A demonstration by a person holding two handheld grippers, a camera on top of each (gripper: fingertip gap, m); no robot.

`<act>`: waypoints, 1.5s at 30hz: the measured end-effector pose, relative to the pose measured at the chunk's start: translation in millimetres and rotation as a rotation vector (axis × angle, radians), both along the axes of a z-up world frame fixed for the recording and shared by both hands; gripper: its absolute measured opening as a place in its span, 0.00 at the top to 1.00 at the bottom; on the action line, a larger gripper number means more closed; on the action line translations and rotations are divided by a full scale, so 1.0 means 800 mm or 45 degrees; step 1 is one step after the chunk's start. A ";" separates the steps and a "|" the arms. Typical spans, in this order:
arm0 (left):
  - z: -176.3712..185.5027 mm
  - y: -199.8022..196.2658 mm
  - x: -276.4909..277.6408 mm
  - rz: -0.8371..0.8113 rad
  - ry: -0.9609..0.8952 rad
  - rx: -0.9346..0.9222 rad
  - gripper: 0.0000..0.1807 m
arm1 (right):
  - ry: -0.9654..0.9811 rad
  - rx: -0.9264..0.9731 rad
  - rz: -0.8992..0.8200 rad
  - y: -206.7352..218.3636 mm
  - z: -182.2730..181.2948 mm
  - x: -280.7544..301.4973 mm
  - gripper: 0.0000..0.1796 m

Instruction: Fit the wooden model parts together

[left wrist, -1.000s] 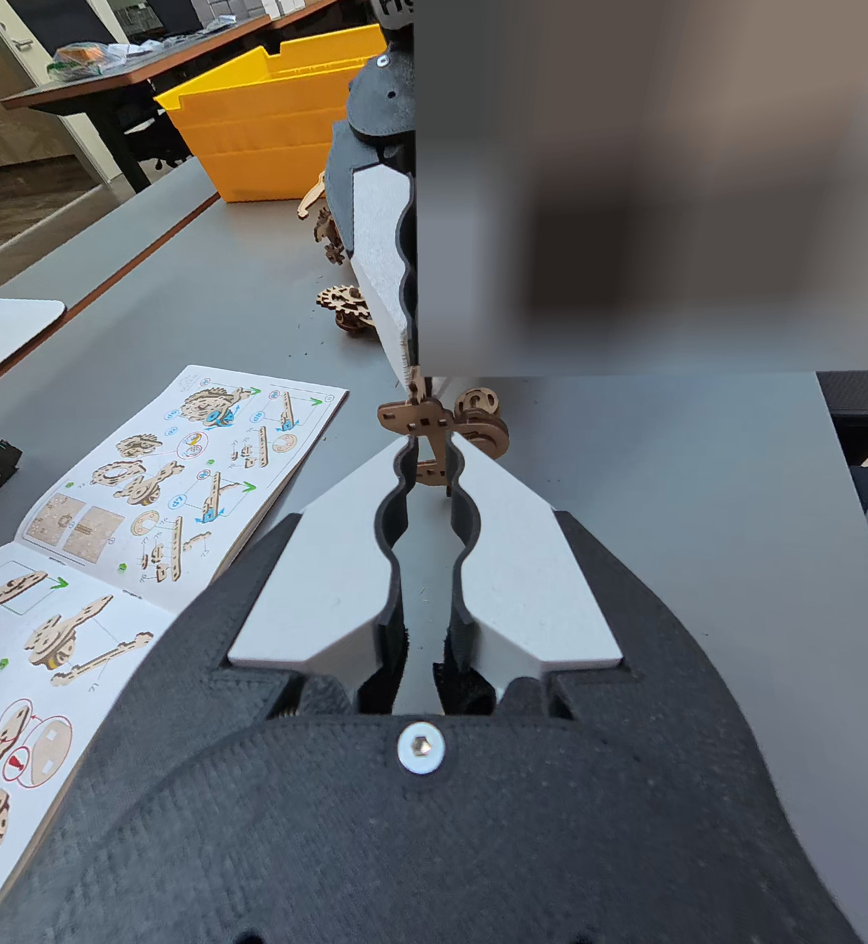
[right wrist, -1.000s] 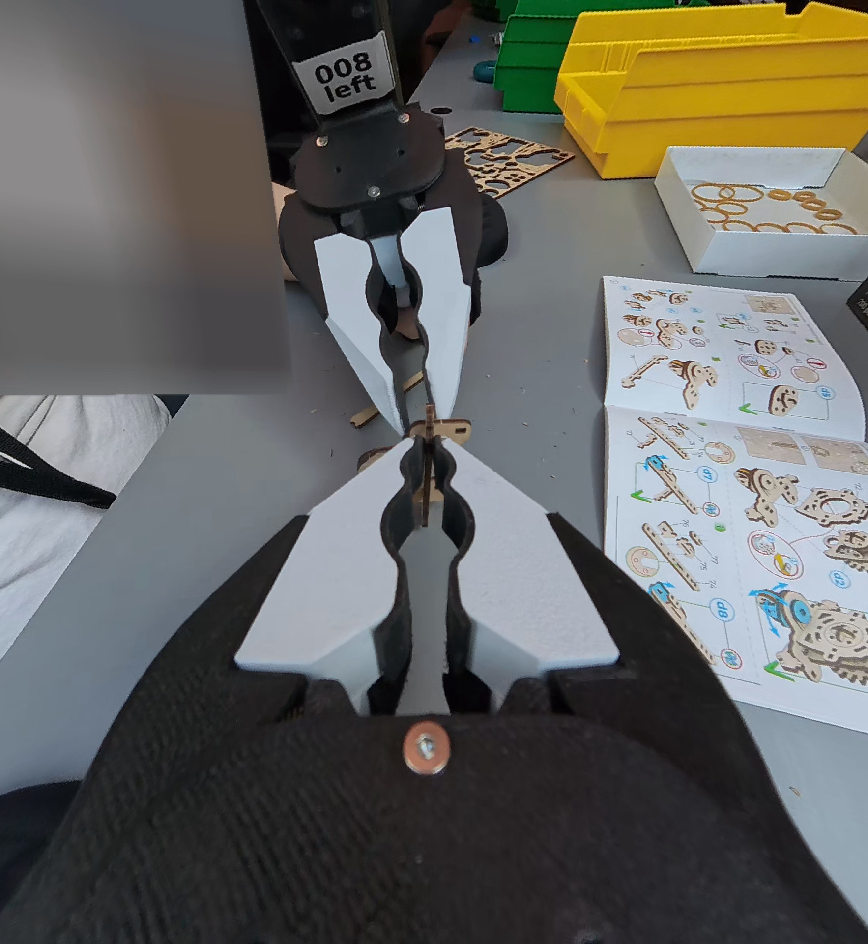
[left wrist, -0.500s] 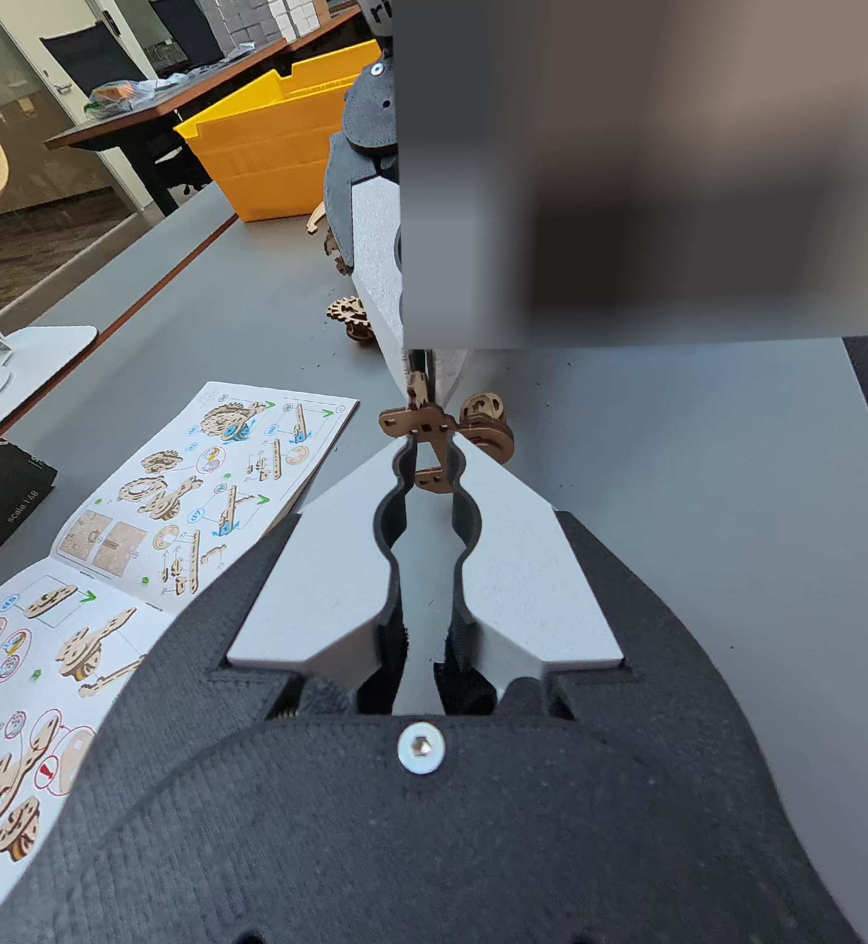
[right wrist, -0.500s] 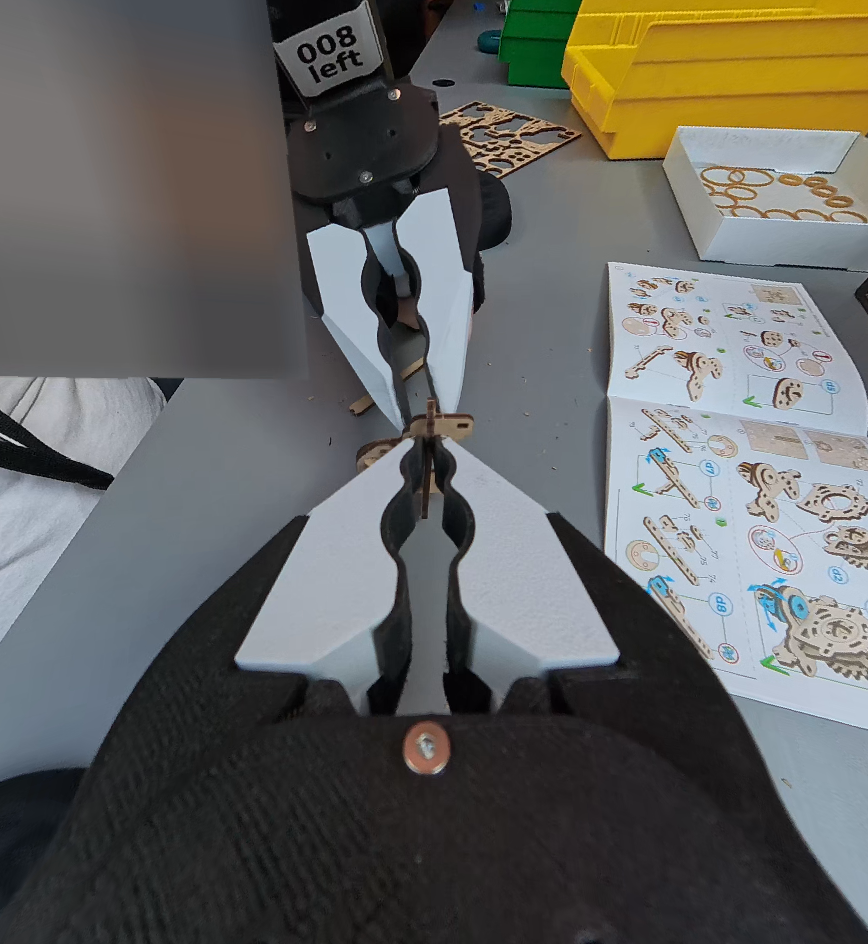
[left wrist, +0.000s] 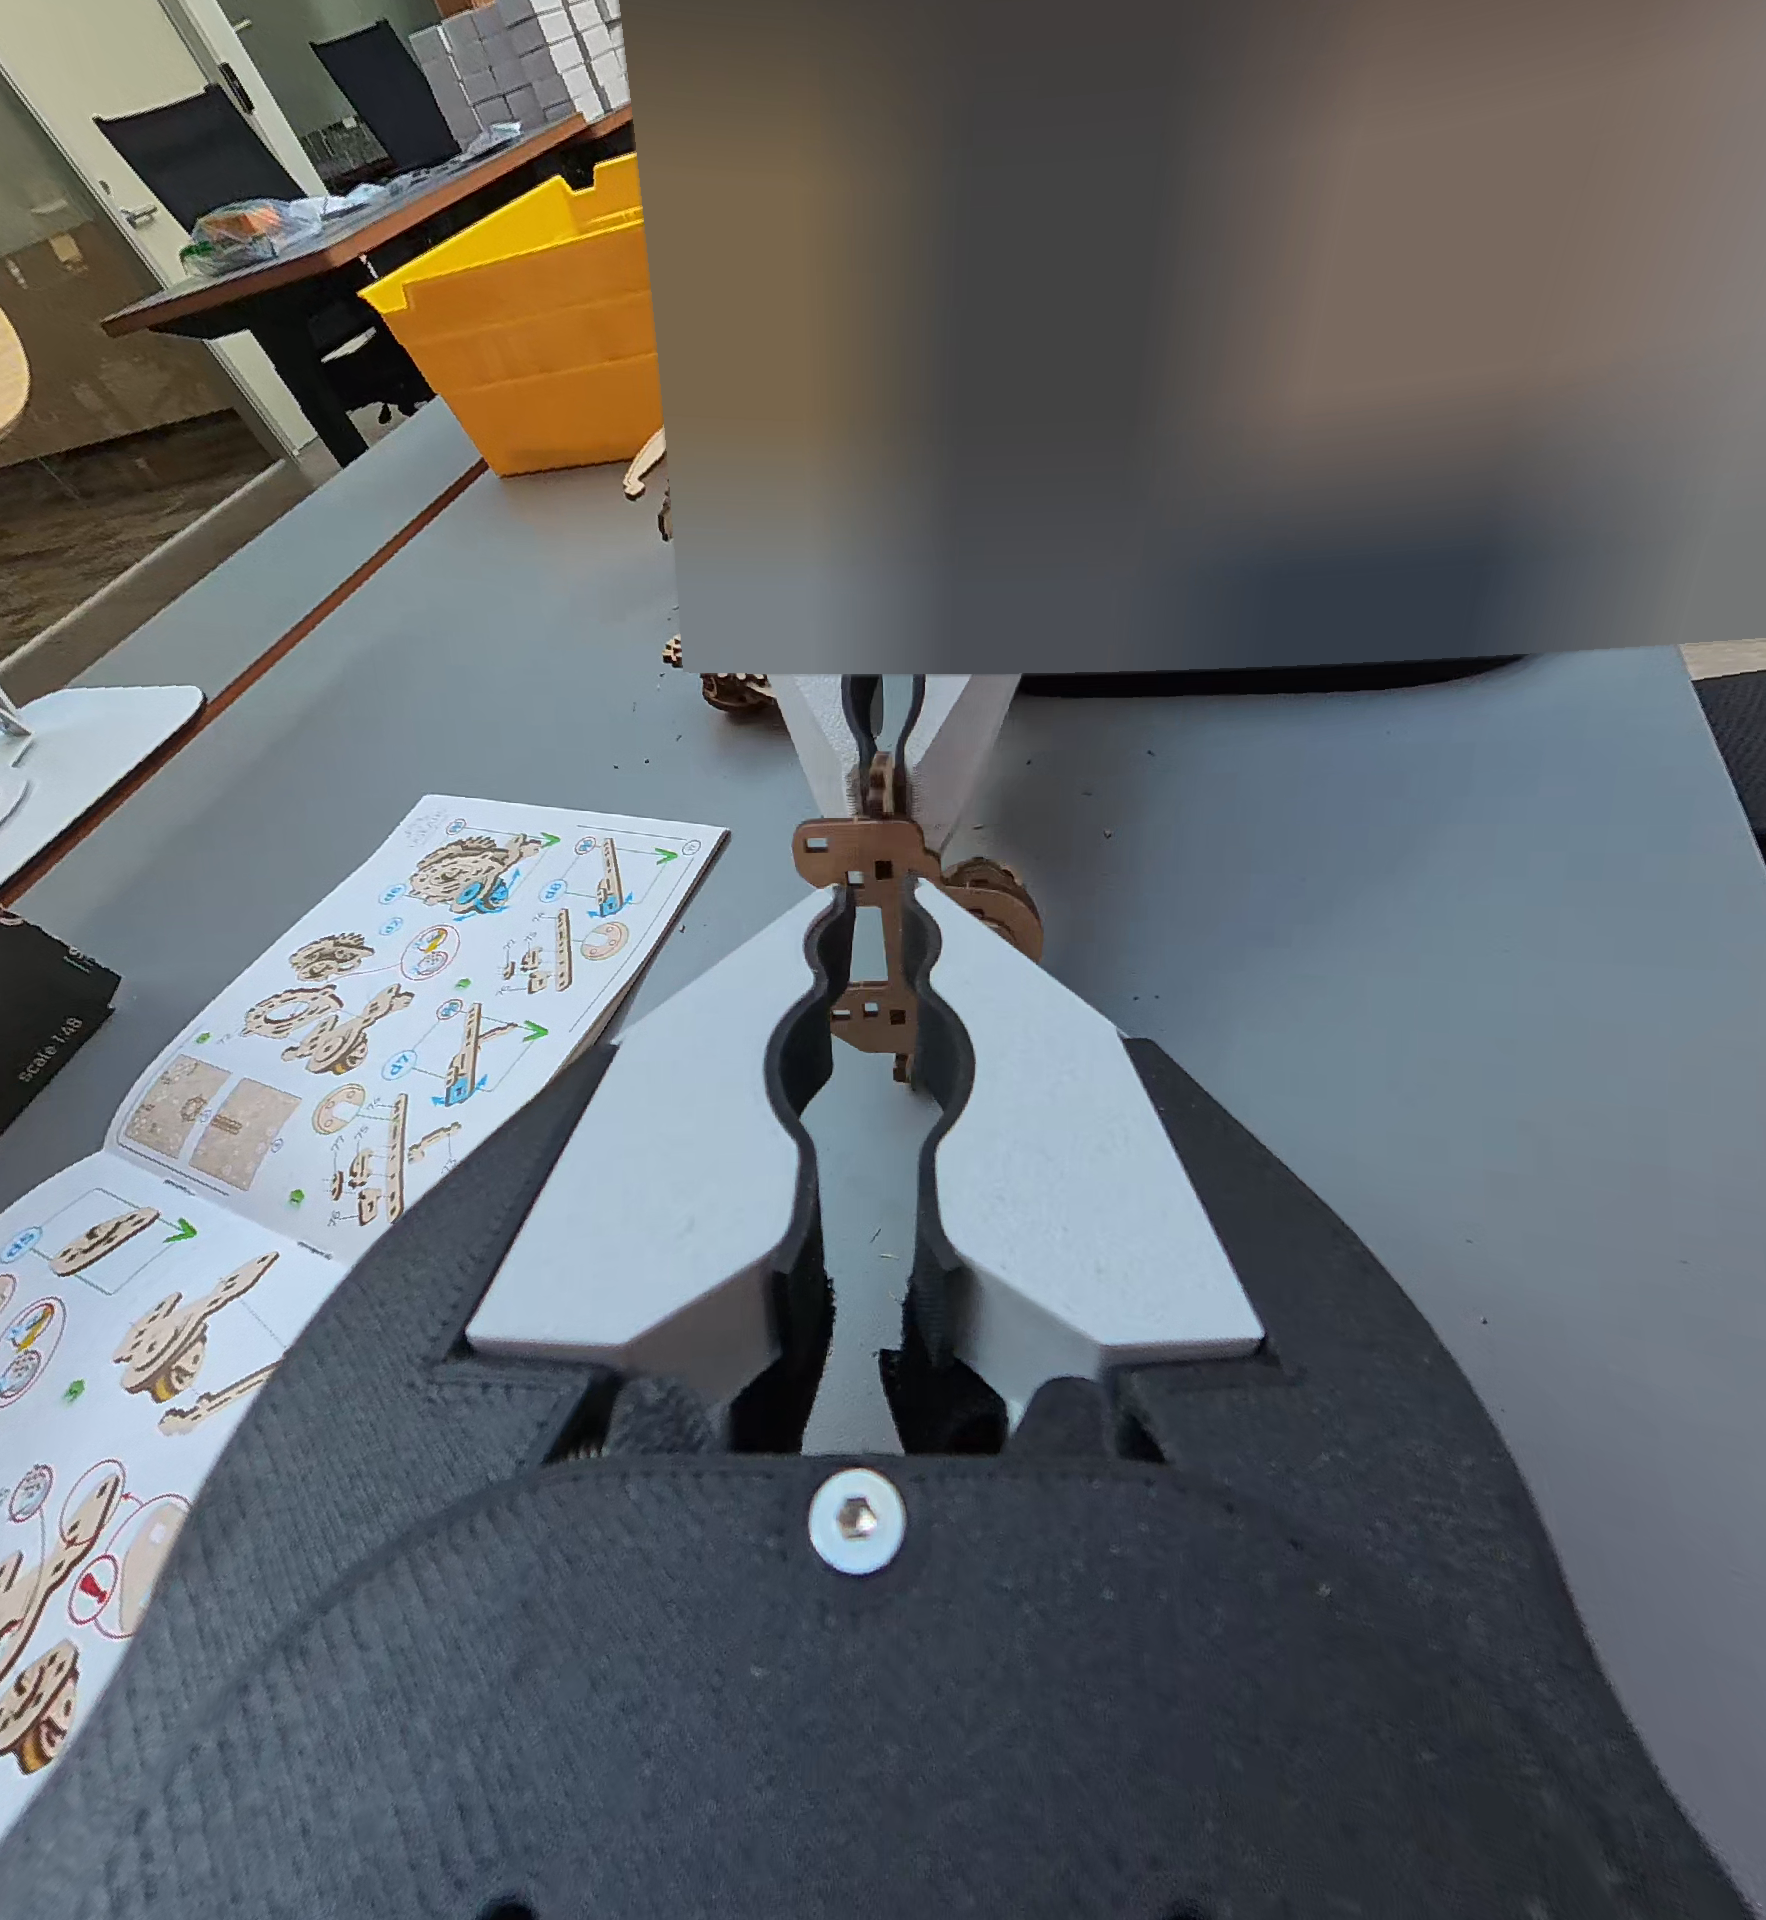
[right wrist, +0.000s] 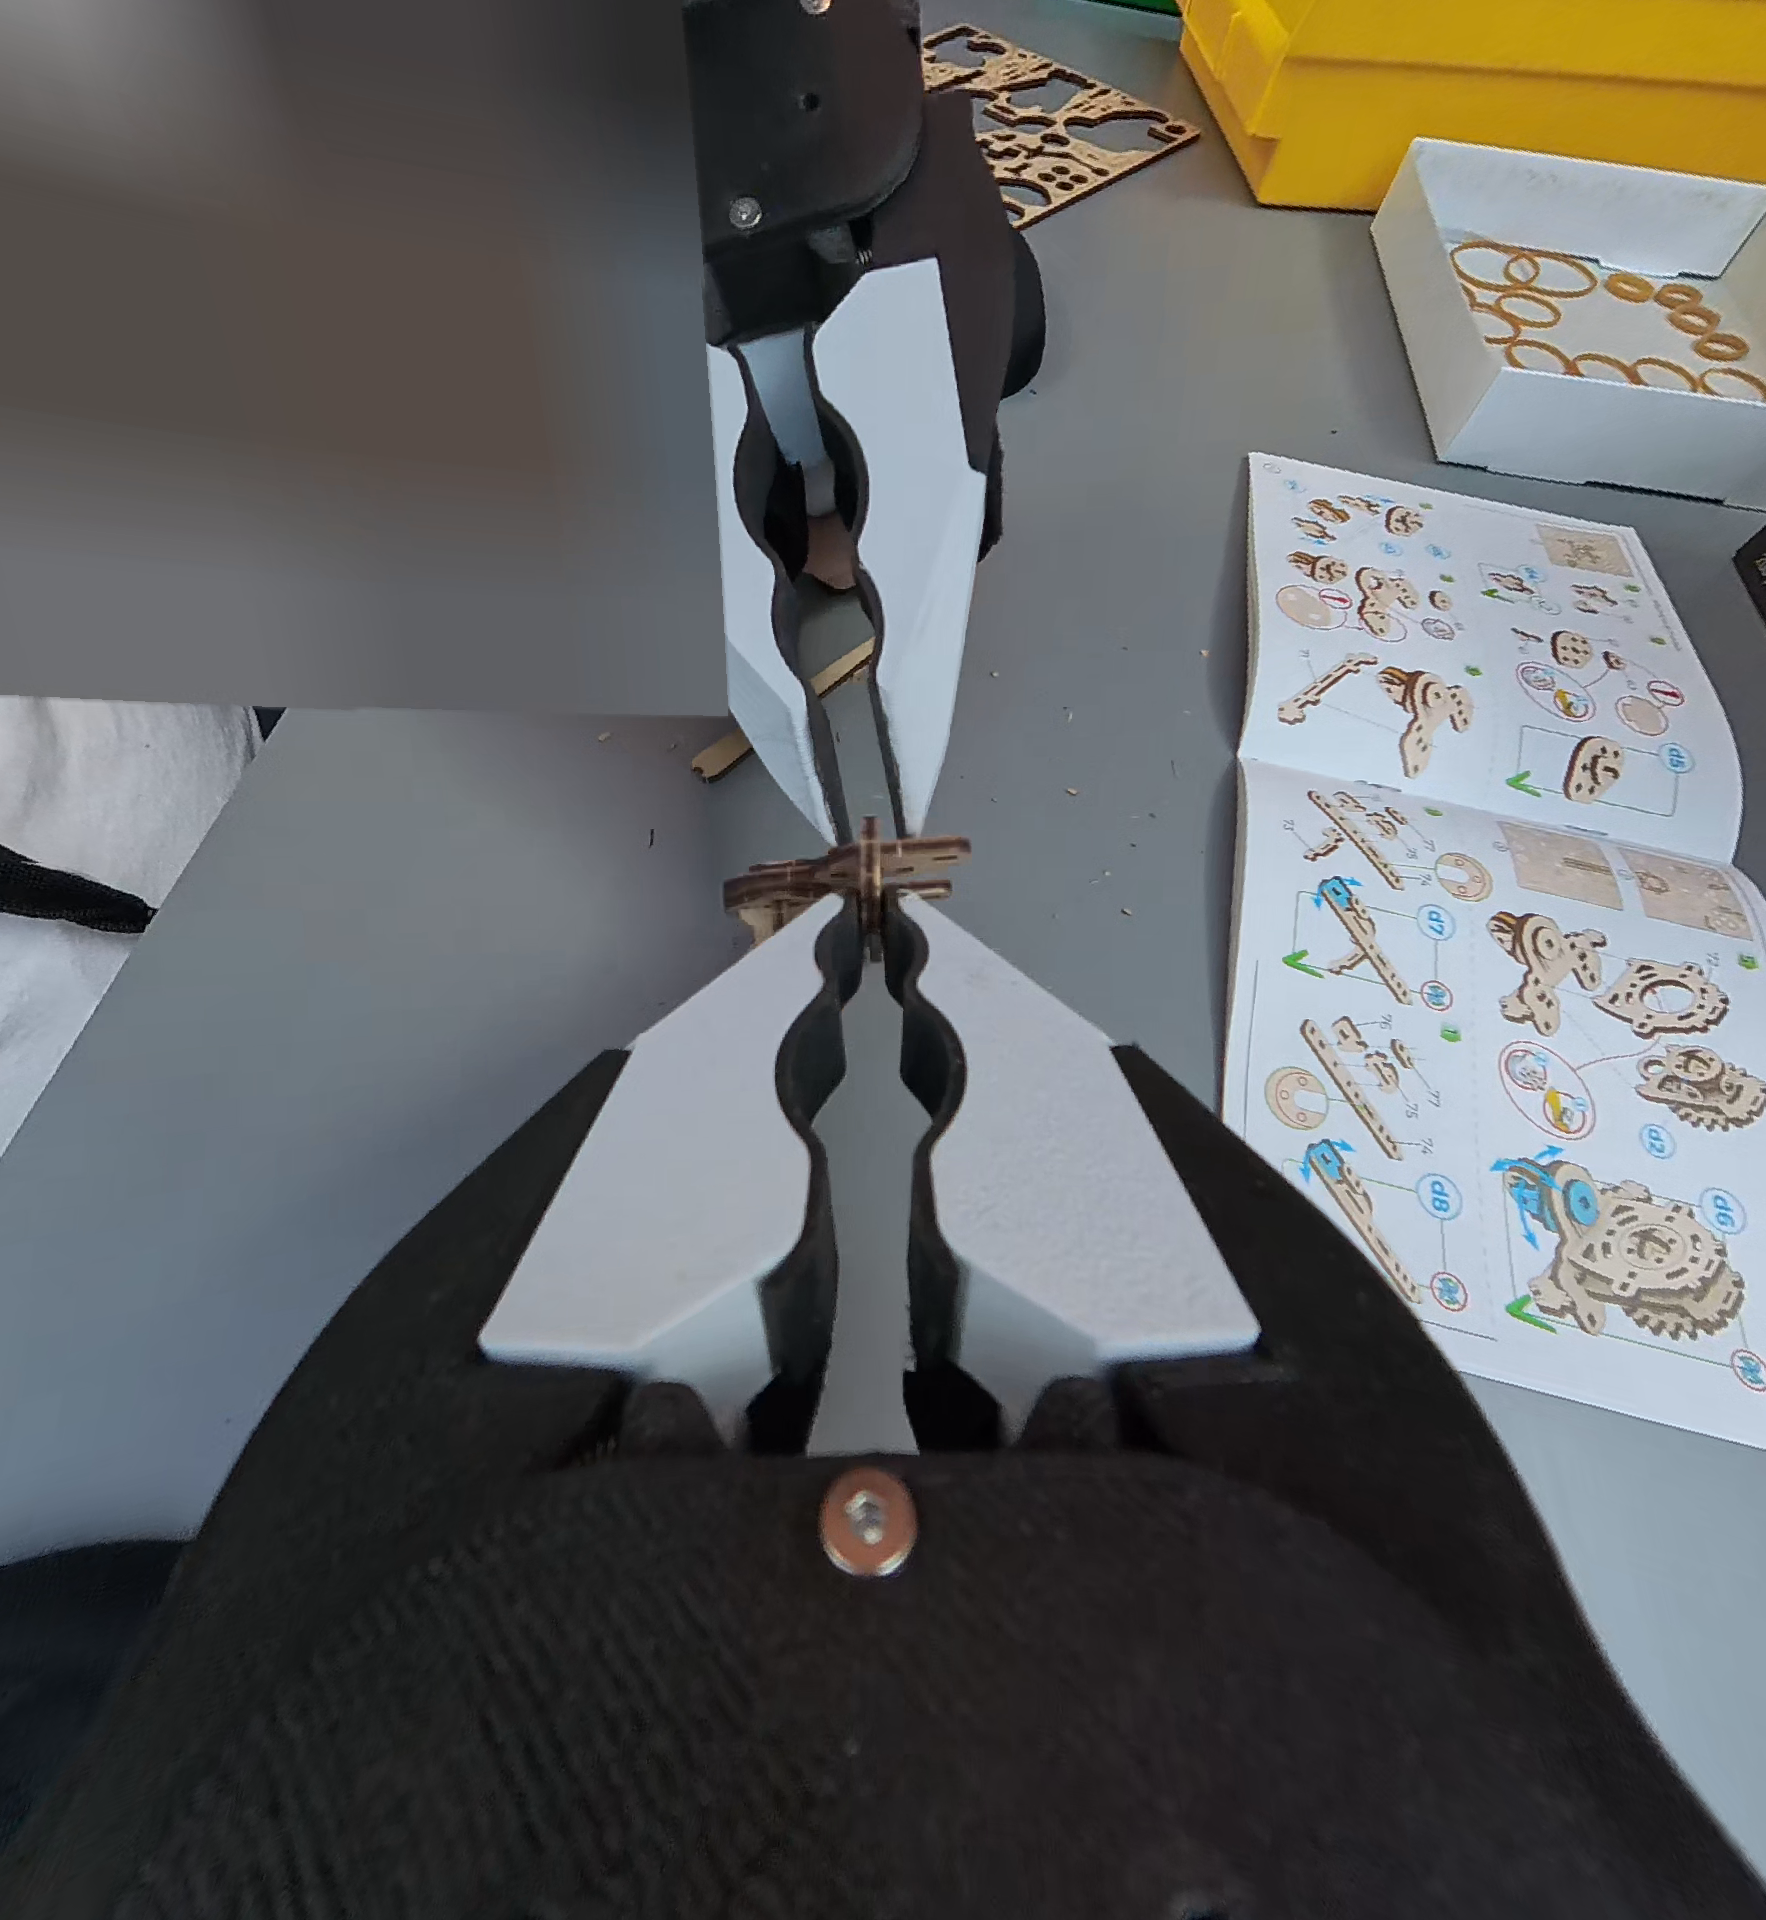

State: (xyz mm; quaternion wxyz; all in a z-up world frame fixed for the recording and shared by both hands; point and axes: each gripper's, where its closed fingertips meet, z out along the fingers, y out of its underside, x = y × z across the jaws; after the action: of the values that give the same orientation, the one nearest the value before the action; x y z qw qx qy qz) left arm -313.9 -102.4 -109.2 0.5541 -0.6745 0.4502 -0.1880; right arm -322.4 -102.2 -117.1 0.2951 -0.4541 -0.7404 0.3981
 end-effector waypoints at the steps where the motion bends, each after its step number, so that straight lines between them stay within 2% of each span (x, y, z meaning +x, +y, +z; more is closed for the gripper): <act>1: 0.000 0.000 0.000 -0.001 0.003 0.002 0.97 | -0.003 0.008 0.001 0.000 0.000 0.001 1.00; 12: 0.000 -0.006 0.007 -0.036 0.027 0.053 0.98 | -0.031 0.199 0.023 -0.005 -0.002 0.003 0.99; 23: -0.001 -0.008 0.009 -0.056 0.031 0.048 1.00 | -0.068 0.128 0.019 -0.009 -0.001 0.004 0.99; 24: -0.001 -0.009 0.009 -0.061 0.029 0.050 0.99 | -0.076 0.137 0.010 -0.007 -0.002 0.005 0.99; 27: 0.004 -0.013 0.015 -0.084 -0.008 0.046 0.83 | -0.107 0.215 -0.008 -0.003 -0.002 0.009 0.99; 28: 0.004 -0.010 0.014 -0.066 -0.009 0.046 0.80 | -0.111 0.229 -0.020 -0.002 -0.002 0.009 0.99; 37: 0.003 -0.006 0.017 -0.065 -0.005 0.032 0.85 | -0.103 0.332 -0.011 -0.012 0.001 0.006 0.99; 41: 0.015 -0.004 0.011 -0.048 -0.106 0.025 0.86 | -0.018 0.283 -0.027 -0.009 0.013 0.004 0.96; 45: 0.045 -0.010 0.005 -0.081 -0.340 0.013 0.86 | 0.151 0.124 -0.025 -0.009 0.042 0.001 0.94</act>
State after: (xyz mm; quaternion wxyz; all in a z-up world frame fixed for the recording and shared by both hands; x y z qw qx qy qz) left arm -309.6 -110.6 -73.1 0.6063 -0.6261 0.3946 -0.2911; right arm -321.2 -109.1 -83.2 0.3639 -0.4220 -0.7356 0.3850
